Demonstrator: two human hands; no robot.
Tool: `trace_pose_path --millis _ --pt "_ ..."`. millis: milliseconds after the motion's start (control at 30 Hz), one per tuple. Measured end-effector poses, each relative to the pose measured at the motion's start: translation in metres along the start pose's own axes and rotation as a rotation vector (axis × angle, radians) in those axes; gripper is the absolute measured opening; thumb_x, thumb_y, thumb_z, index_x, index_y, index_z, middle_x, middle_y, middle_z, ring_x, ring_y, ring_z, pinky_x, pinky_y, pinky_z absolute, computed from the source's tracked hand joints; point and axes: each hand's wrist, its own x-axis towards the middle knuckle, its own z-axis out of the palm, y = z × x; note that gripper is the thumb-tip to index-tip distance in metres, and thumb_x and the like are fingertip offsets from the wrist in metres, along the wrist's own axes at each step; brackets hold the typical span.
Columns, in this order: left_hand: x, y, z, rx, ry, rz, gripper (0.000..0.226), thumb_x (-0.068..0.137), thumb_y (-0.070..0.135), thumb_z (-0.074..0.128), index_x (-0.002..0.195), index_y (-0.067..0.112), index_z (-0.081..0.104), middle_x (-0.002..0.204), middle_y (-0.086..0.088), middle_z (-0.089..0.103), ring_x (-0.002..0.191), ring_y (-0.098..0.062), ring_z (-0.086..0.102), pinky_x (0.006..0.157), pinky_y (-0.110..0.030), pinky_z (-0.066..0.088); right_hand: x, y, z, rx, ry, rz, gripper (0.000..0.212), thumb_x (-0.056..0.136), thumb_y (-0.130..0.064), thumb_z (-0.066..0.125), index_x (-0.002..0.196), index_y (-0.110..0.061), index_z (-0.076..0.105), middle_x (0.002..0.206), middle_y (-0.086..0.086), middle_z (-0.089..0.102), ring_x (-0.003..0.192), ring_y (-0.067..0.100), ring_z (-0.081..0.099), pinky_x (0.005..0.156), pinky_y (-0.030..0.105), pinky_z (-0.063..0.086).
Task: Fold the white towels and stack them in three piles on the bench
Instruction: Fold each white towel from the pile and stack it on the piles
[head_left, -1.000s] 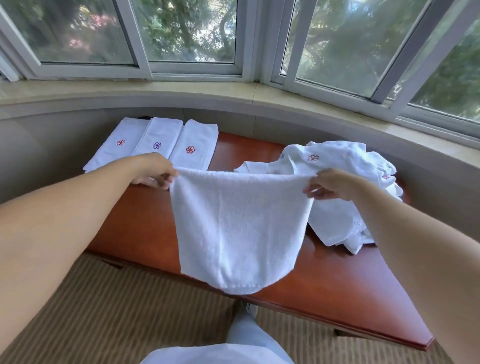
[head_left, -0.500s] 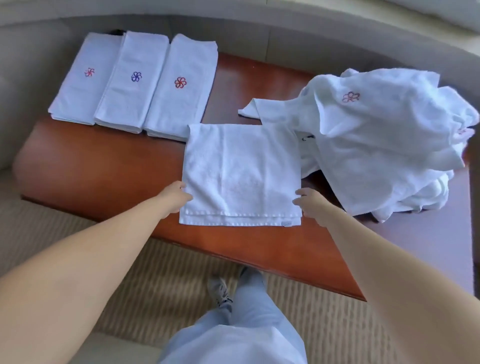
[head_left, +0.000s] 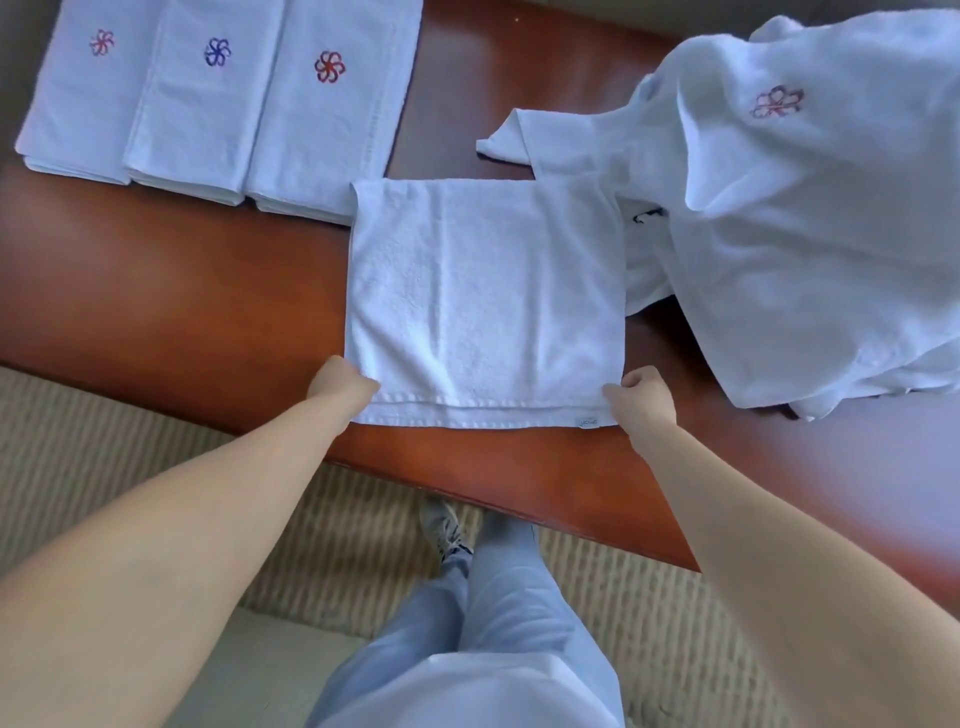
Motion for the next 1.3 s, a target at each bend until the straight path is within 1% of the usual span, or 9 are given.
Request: trace_pose_path --millis 167,267,433,600,800,867,1000,1167,1300 --pt "-0.001 0.000 -0.002 0.014 0.016 0.041 0.015 0.094 0.017 0.062 0.105 0.007 0.059 0.086 -0.003 0.055 0.072 -0.020 0.053 0.057 -0.031 0.041 0.001 0.000 -0.004 -0.003 -0.063 -0.008 0.012 0.091 -0.018 0.056 0.102 -0.015 0.057 0.092 0.007 0.065 0.074 0.023 0.056 0.059 0.030 0.043" --pt "-0.008 0.003 -0.014 -0.033 0.051 0.077 0.011 0.093 0.015 0.062 0.096 0.010 0.053 0.085 -0.002 0.051 0.071 -0.019 0.051 0.058 -0.031 0.038 -0.004 -0.009 -0.013 0.060 -0.081 -0.030 0.007 0.087 -0.012 0.054 0.088 -0.011 0.060 0.083 0.007 0.064 0.072 0.022 0.055 0.066 0.033 0.044" --pt "-0.032 0.017 -0.051 -0.506 -0.032 0.069 0.005 0.093 0.008 0.063 0.095 0.012 0.061 0.095 -0.007 0.058 0.075 -0.021 0.058 0.081 -0.036 0.057 -0.029 -0.040 -0.043 0.286 -0.092 -0.122 0.008 0.084 -0.007 0.054 0.087 -0.013 0.059 0.084 0.008 0.060 0.068 0.017 0.059 0.069 0.033 0.052" --pt "-0.059 0.003 -0.086 -0.742 0.021 0.213 0.016 0.088 0.014 0.059 0.103 0.018 0.061 0.105 -0.002 0.058 0.081 -0.017 0.058 0.068 -0.028 0.057 -0.066 -0.043 -0.070 0.473 -0.015 -0.256 0.010 0.081 -0.012 0.053 0.089 -0.016 0.058 0.082 0.010 0.053 0.071 0.021 0.054 0.070 0.035 0.049" --pt "-0.036 -0.043 -0.041 -0.450 0.023 0.214 0.033 0.090 0.016 0.067 0.121 0.020 0.055 0.102 0.005 0.057 0.091 -0.021 0.065 0.082 -0.040 0.061 -0.050 0.009 -0.034 0.231 0.004 -0.196 0.008 0.086 -0.017 0.055 0.083 -0.010 0.058 0.077 0.006 0.062 0.066 0.021 0.053 0.061 0.032 0.043" --pt "-0.019 -0.050 -0.021 -0.309 0.037 0.212 0.023 0.091 0.018 0.067 0.110 0.015 0.056 0.098 0.001 0.061 0.092 -0.027 0.067 0.089 -0.047 0.059 -0.031 0.023 -0.013 0.104 0.010 -0.189 0.012 0.090 -0.022 0.057 0.094 -0.014 0.064 0.083 0.002 0.067 0.068 0.021 0.055 0.057 0.029 0.042" --pt "-0.010 -0.055 -0.005 -0.214 0.036 0.194 0.026 0.089 0.016 0.062 0.073 0.015 0.040 0.079 -0.009 0.044 0.074 -0.026 0.050 0.069 -0.039 0.043 -0.020 0.033 0.004 0.113 0.018 -0.133 0.018 0.092 -0.026 0.054 0.105 -0.019 0.064 0.089 0.000 0.066 0.068 0.017 0.054 0.054 0.027 0.041" --pt "-0.023 -0.055 -0.012 -0.381 0.072 0.224 0.024 0.078 0.019 0.053 0.070 0.020 0.031 0.071 -0.002 0.034 0.069 -0.023 0.042 0.065 -0.037 0.030 -0.028 0.036 -0.007 0.272 0.063 -0.131 0.015 0.075 -0.019 0.047 0.085 -0.018 0.058 0.076 0.000 0.058 0.067 0.021 0.046 0.057 0.030 0.035" --pt "-0.013 -0.068 0.003 -0.041 0.077 0.264 0.013 0.090 0.022 0.058 0.082 0.015 0.050 0.084 -0.001 0.052 0.071 -0.022 0.052 0.060 -0.033 0.034 -0.023 0.048 0.003 -0.083 0.006 -0.179 0.015 0.092 -0.023 0.049 0.102 -0.019 0.060 0.097 0.003 0.063 0.072 0.023 0.057 0.057 0.029 0.040"
